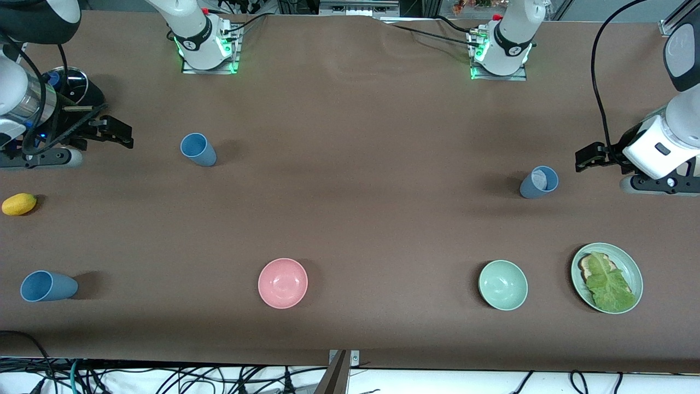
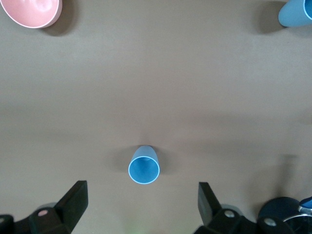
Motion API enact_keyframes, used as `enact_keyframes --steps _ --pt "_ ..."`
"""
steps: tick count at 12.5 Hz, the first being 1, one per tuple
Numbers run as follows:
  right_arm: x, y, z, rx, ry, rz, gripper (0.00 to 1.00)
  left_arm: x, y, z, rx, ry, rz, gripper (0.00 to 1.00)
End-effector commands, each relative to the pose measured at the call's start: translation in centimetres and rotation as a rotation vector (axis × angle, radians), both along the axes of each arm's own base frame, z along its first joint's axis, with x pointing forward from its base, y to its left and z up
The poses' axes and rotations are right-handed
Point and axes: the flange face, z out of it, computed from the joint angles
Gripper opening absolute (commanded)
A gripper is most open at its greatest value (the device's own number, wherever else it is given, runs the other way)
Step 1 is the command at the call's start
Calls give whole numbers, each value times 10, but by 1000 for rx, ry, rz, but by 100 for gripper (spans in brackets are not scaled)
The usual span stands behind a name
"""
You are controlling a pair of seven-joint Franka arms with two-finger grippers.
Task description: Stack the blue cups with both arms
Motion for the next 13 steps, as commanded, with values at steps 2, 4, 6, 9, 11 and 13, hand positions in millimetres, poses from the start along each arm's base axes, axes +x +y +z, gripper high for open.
enact_keyframes --steps 2,4,6,9,11,13 --pt "-4 2 -6 12 12 -1 100 -2 -1 2 -11 0 -10 100" --pt "-7 2 -8 13 24 2 100 -2 -1 2 -11 0 -10 100" --pt "-7 2 -11 13 29 3 100 -2 -1 2 -11 0 -10 100" --pt "-5 2 -16 13 26 5 100 -2 -1 2 -11 0 -10 100" --pt "-5 3 -16 13 26 6 100 -2 -1 2 -11 1 -11 100" --pt "-7 2 -13 15 28 6 100 -2 -1 1 -11 2 -10 100"
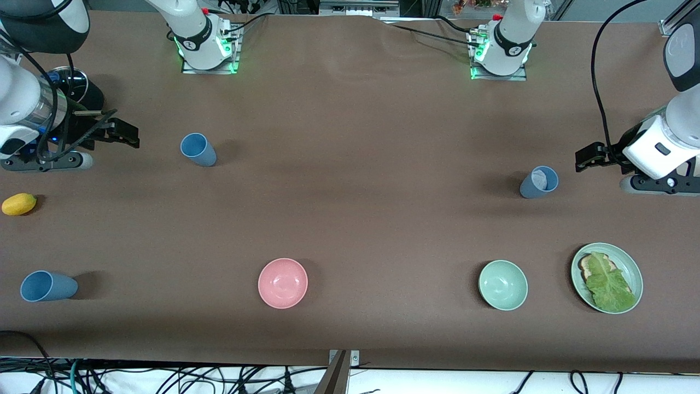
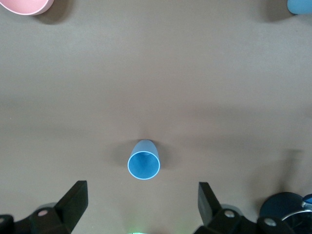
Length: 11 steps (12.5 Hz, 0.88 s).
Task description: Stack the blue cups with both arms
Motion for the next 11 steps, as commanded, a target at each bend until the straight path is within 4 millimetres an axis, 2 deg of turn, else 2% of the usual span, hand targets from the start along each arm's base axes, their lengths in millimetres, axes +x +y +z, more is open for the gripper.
enact_keyframes --steps 1,5,7,9,11 --pt "-5 1 4 15 -7 5 100 -2 -1 1 -11 2 -11 100" --pt "-5 1 3 16 -4 6 100 1 -1 -5 -10 13 -9 100" --pt "-6 1 2 16 1 5 100 9 2 -29 -7 53 12 100" --pt "-6 1 2 16 2 5 100 18 -2 -67 -3 119 8 100" --pt "-7 1 -3 15 11 5 100 20 -5 -87 -1 147 2 100"
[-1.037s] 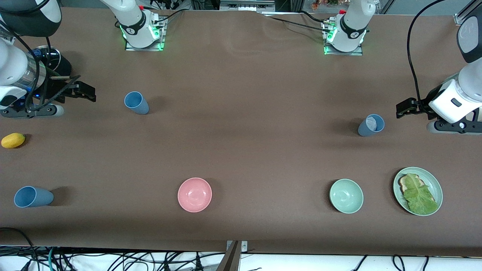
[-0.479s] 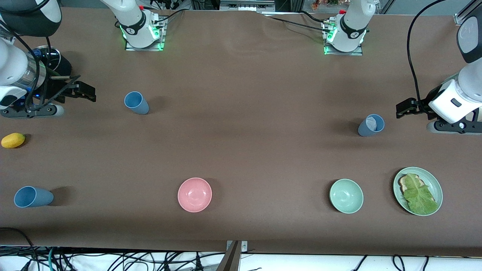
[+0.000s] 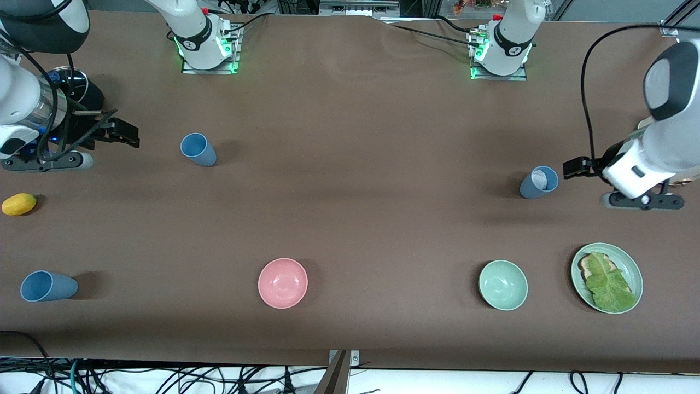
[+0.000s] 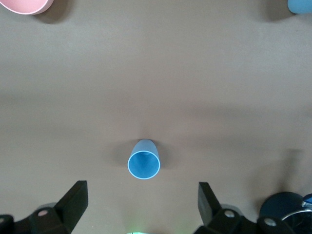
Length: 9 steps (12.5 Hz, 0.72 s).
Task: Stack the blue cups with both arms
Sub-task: 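Reach the left gripper down and grasp the blue cup with tissue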
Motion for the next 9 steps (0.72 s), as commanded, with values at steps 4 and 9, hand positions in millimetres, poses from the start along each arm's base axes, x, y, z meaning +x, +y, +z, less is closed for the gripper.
enact_keyframes --steps 4,9 --pt "-16 -1 -14 14 26 2 100 -10 -14 -63 -14 4 -15 100" --pt "-73 -7 -81 15 -7 1 100 -41 -8 -125 -35 -64 33 100"
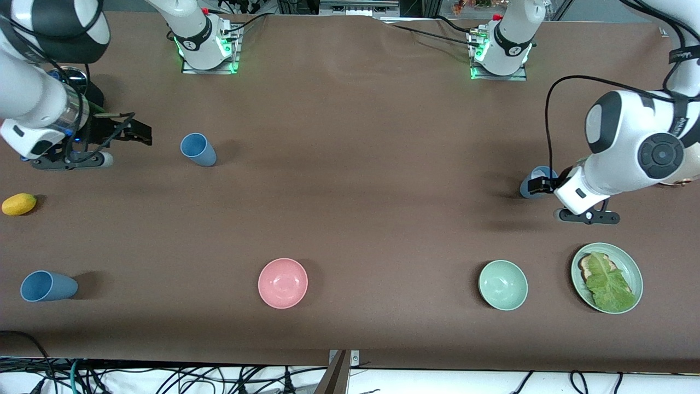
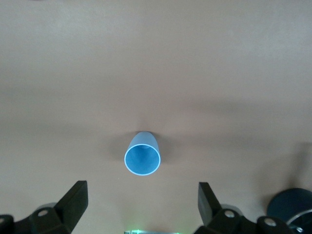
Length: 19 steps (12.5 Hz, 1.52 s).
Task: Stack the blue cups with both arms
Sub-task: 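Reach the left gripper down and grasp the blue cup with tissue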
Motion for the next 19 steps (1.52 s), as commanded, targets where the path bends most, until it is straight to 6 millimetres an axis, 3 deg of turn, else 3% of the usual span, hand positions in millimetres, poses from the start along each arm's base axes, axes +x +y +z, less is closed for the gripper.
enact_keyframes --steps 1,6,8,13,14,15,17,18,19 --pt "-55 -6 -45 14 -40 1 100 -26 4 -16 -20 -12 38 100" --pt "-87 -12 -138 6 -24 -6 100 -44 5 -59 -60 24 107 100" --pt "-95 -20 -169 5 -35 -20 100 -44 7 -66 -58 37 112 100" --pt "-85 -36 -216 0 -26 -54 100 -46 17 -85 -56 70 130 100" --pt "-83 -37 -222 0 -37 -55 100 -46 18 -90 -55 79 133 96" --pt "-81 -37 -226 -1 -43 -55 100 -46 18 -95 -54 86 133 84" --pt "-79 -38 -232 -2 -52 -57 100 -46 18 -95 -54 94 134 29" --pt "-79 -38 -236 -2 -54 -57 100 -46 18 -96 -54 97 133 14" --pt "-79 -38 -236 -2 -52 -57 100 -46 18 -97 -53 100 132 7"
